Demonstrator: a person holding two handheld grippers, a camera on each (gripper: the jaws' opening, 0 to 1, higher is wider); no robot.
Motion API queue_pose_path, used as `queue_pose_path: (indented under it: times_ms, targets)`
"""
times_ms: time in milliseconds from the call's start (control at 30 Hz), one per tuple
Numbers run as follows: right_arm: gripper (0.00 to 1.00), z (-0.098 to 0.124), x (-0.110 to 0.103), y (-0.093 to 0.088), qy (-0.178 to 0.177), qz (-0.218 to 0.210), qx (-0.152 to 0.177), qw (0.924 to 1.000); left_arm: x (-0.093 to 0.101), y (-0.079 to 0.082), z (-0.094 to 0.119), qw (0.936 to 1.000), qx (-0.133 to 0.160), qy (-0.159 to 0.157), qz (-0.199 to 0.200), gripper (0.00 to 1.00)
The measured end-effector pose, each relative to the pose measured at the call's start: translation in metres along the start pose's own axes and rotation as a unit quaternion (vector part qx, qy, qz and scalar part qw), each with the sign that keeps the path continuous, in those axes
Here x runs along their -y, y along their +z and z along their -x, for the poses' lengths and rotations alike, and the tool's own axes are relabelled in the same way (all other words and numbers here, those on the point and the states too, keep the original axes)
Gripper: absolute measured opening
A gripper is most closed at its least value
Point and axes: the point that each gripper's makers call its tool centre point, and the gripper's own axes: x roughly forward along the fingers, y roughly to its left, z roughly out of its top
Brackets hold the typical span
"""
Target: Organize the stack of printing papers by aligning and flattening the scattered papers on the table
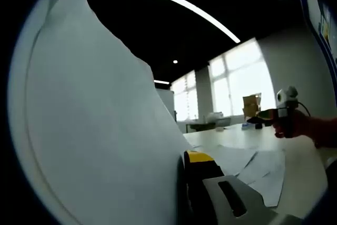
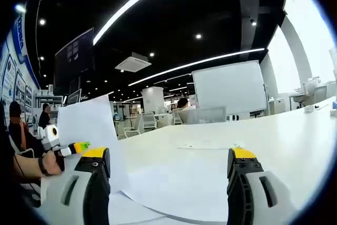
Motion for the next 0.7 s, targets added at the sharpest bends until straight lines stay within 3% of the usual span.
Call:
queue_pose_path:
  times_ms: [700]
  targets:
    - [0.87, 0.004, 0.007, -0.015, -0.011, 0.000, -0.015, 0.9998, -0.001, -0.001, 0.000, 1.0000, -0.002, 0.002, 0.002, 0.10]
